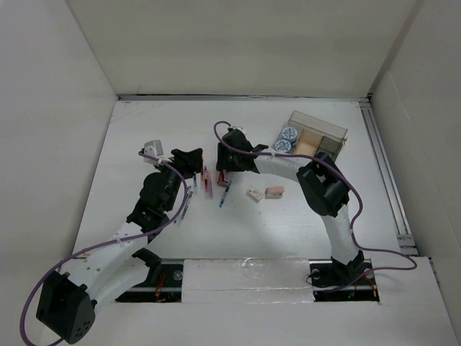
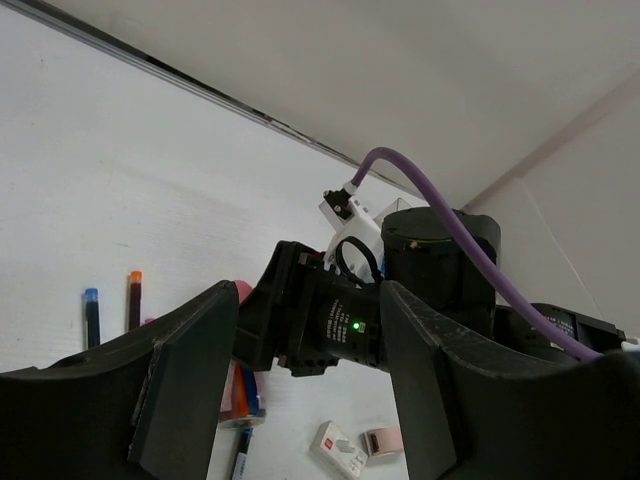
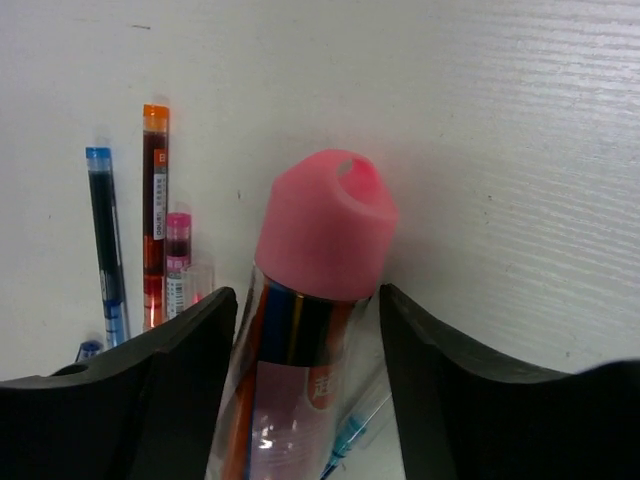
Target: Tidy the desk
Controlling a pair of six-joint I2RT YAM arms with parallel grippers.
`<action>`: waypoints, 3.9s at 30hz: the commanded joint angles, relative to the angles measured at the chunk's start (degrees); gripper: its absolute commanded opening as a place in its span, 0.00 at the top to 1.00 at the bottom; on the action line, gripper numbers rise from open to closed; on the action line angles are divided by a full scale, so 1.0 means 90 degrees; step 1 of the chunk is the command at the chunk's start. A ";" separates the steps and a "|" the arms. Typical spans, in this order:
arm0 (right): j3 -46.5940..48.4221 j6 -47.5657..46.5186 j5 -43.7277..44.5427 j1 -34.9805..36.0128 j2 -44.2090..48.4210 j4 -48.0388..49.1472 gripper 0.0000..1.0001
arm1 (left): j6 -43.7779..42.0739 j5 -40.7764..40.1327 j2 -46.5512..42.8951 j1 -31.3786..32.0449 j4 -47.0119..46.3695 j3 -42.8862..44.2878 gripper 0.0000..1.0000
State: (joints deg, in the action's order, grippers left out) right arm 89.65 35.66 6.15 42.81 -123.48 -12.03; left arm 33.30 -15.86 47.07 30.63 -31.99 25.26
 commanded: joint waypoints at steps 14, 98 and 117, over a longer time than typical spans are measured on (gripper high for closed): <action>-0.0069 0.0520 -0.1805 -0.0361 0.0623 0.1843 0.78 | 0.0021 0.0121 -0.0045 -0.0015 -0.0391 0.0026 0.45; -0.3213 0.0540 0.1083 -0.3634 0.3514 0.1376 0.27 | 0.0050 0.0482 0.0307 -0.0015 -0.0567 0.0055 0.45; -0.4414 -0.1196 0.1221 -0.0237 0.4941 0.0107 0.38 | 0.0011 0.0453 0.0268 -0.0015 -0.0567 0.0045 0.46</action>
State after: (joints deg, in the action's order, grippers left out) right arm 50.46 30.70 17.56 37.21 -78.54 -6.81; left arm 33.52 -12.23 49.69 30.63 -34.09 25.26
